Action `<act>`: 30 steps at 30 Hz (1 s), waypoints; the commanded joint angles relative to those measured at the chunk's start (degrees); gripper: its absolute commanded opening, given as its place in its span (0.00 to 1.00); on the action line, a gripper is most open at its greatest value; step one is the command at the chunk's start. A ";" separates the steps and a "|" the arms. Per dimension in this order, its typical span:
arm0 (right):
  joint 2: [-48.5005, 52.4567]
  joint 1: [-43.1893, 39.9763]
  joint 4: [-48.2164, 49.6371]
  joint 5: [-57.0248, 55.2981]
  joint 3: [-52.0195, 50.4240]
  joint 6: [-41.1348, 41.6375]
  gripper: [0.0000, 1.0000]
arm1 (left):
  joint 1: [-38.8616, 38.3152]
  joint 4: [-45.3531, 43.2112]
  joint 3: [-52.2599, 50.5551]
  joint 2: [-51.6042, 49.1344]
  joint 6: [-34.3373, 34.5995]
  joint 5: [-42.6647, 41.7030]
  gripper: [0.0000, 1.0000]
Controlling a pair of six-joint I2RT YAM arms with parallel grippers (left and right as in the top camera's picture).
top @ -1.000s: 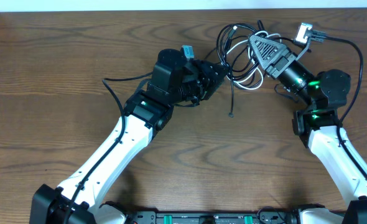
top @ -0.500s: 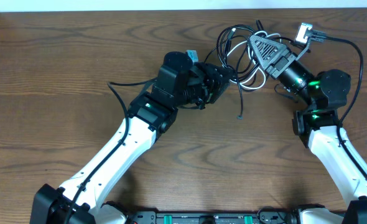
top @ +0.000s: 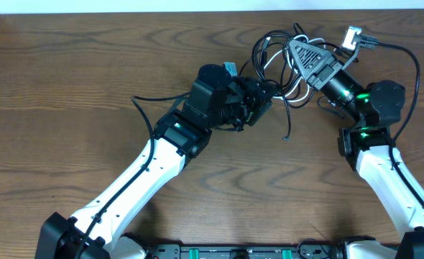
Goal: Untangle cables
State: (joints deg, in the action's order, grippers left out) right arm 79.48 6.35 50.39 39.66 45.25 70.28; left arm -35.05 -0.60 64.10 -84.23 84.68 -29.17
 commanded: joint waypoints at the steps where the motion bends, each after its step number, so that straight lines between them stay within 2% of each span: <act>1: -0.72 0.61 0.42 -0.74 0.92 1.05 0.01 | -0.46 -0.37 -0.11 0.00 0.13 1.86 0.39; 7: -0.72 0.61 0.39 -0.70 0.92 2.19 0.01 | -0.42 -0.35 -0.11 0.00 0.11 4.17 0.08; 16: -0.72 0.61 0.35 -0.09 0.92 2.51 0.01 | -0.39 -0.35 -0.11 0.00 -0.17 11.50 0.08; 20: -0.72 0.61 -1.38 0.42 0.92 2.49 0.01 | 0.55 -0.35 -0.11 0.00 -2.89 12.57 0.08; 30: -0.72 0.44 -10.88 1.44 0.92 0.61 0.01 | 6.86 -0.37 -0.11 0.02 -27.15 10.16 0.07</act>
State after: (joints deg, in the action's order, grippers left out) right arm 79.48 6.35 40.84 40.49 45.28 72.07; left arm -29.67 -0.64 64.10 -84.23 69.38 -18.76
